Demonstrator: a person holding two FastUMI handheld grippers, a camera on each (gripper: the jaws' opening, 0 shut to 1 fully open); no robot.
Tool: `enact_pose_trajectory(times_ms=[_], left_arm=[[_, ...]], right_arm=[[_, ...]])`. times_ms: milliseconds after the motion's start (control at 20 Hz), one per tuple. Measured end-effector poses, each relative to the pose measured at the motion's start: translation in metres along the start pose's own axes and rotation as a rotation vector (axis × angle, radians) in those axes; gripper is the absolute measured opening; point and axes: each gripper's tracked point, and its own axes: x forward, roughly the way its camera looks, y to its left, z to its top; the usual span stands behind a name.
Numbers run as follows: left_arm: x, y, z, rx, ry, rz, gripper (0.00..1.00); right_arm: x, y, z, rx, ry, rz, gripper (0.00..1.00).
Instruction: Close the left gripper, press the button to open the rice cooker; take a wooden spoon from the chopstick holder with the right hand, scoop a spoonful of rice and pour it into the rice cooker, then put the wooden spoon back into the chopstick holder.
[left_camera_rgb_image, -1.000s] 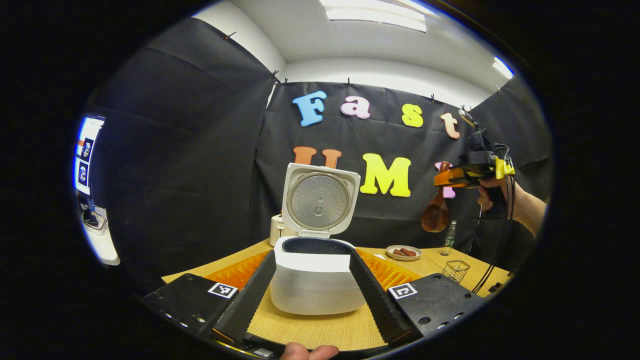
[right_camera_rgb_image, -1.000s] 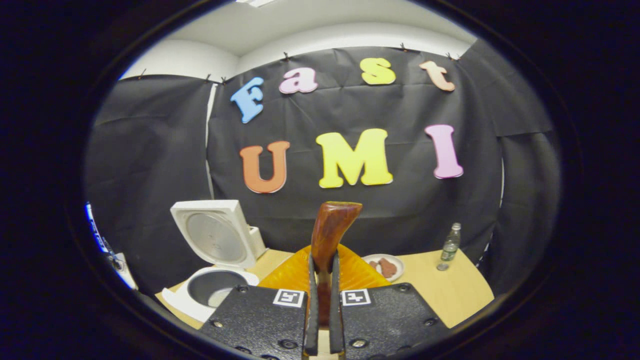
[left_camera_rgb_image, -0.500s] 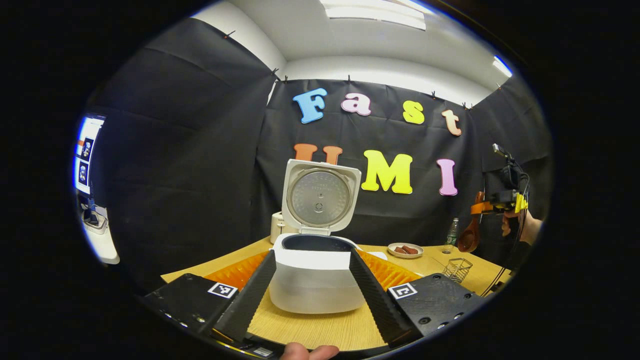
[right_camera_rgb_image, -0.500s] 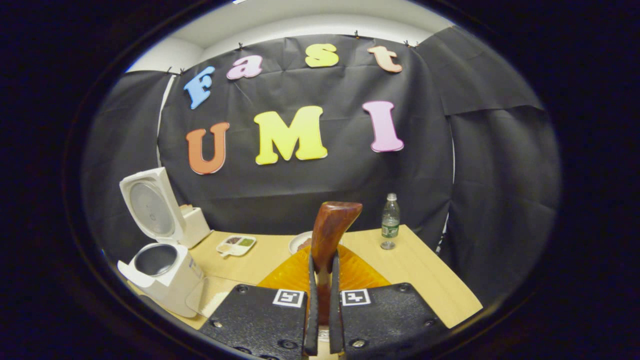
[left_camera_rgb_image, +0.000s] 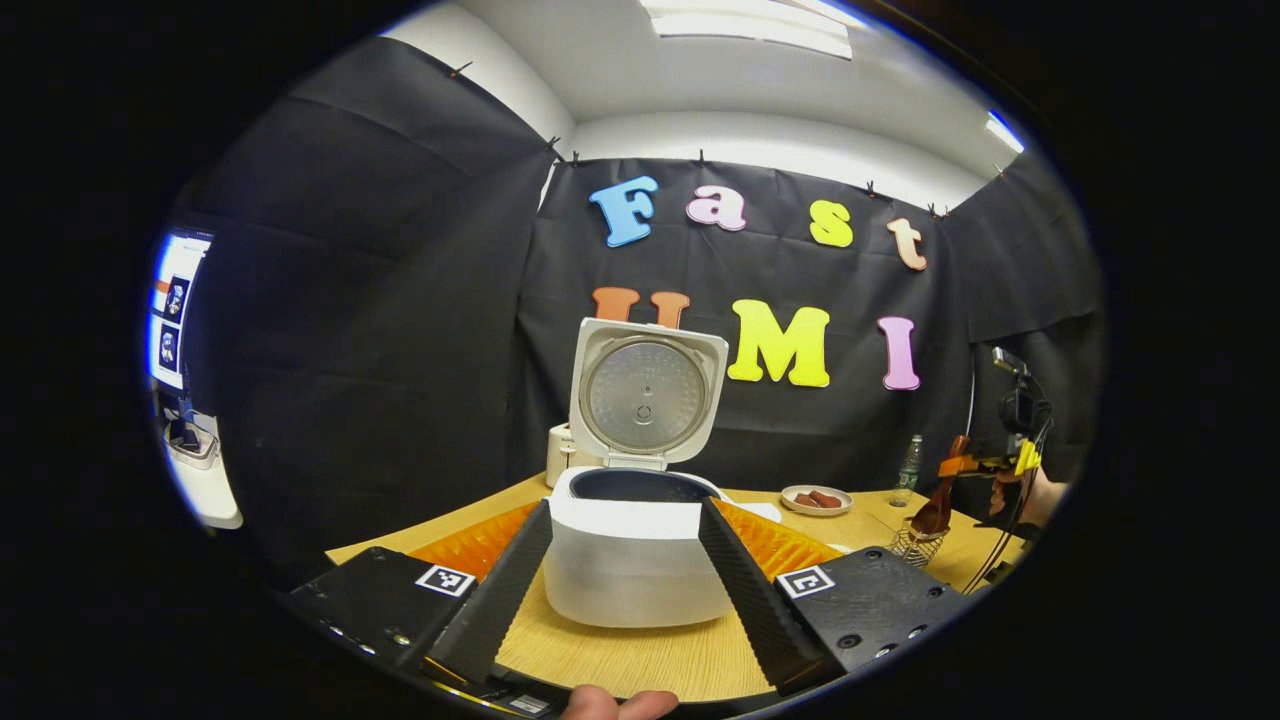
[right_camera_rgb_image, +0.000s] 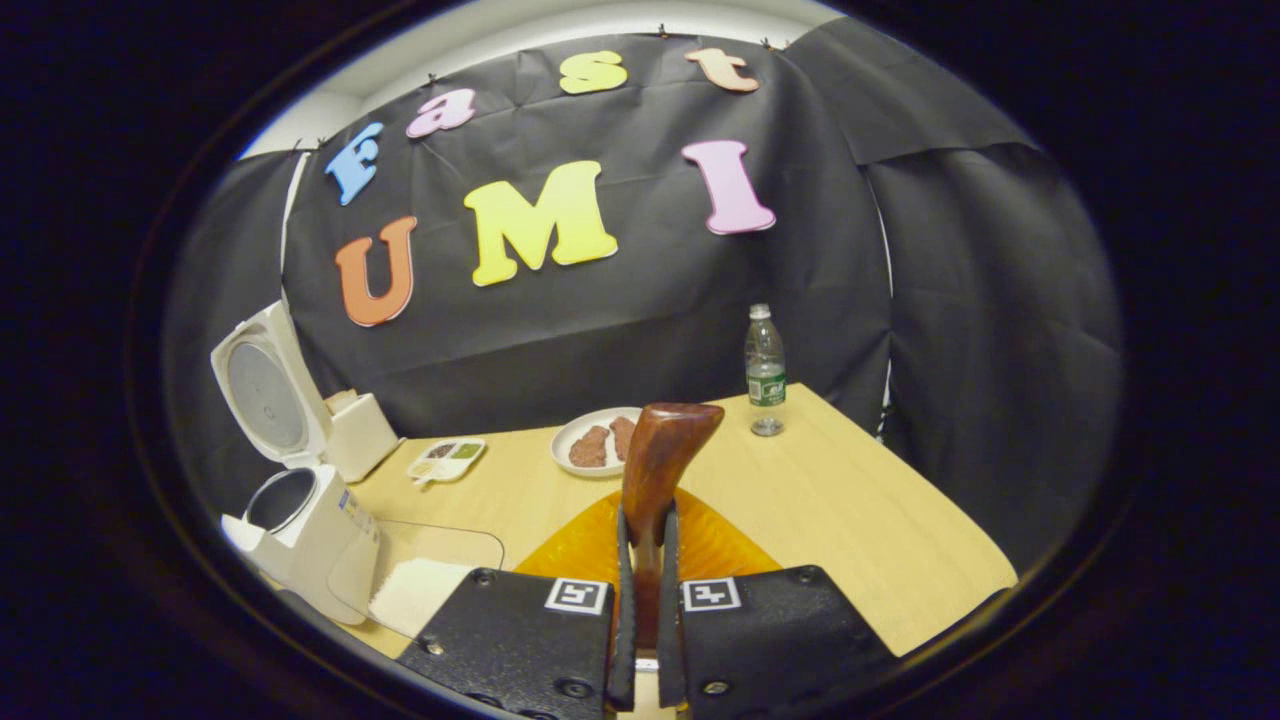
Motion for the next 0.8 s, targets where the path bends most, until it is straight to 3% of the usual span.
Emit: enact_pose_trajectory(times_ms=[300, 550, 650, 700, 800], left_arm=[[-0.002, 0.006, 0.002, -0.007, -0.007, 0.008, 0.94], [-0.003, 0.002, 0.004, -0.003, -0.008, -0.003, 0.94], [-0.003, 0.002, 0.004, -0.003, -0.009, -0.006, 0.94], [-0.005, -0.001, 0.006, -0.008, -0.011, -0.011, 0.94], [-0.005, -0.004, 0.012, -0.033, -0.022, -0.019, 0.94]], right_arm=[[0.008, -0.003, -0.024, 0.039, 0.044, 0.005, 0.18], [0.000, -0.001, -0.017, 0.027, 0.020, 0.011, 0.24], [-0.013, -0.004, 0.001, 0.006, -0.028, -0.004, 0.48], [-0.020, -0.003, 0.012, -0.010, -0.058, -0.009, 0.65], [-0.041, 0.003, 0.033, -0.046, -0.121, 0.005, 0.85]])
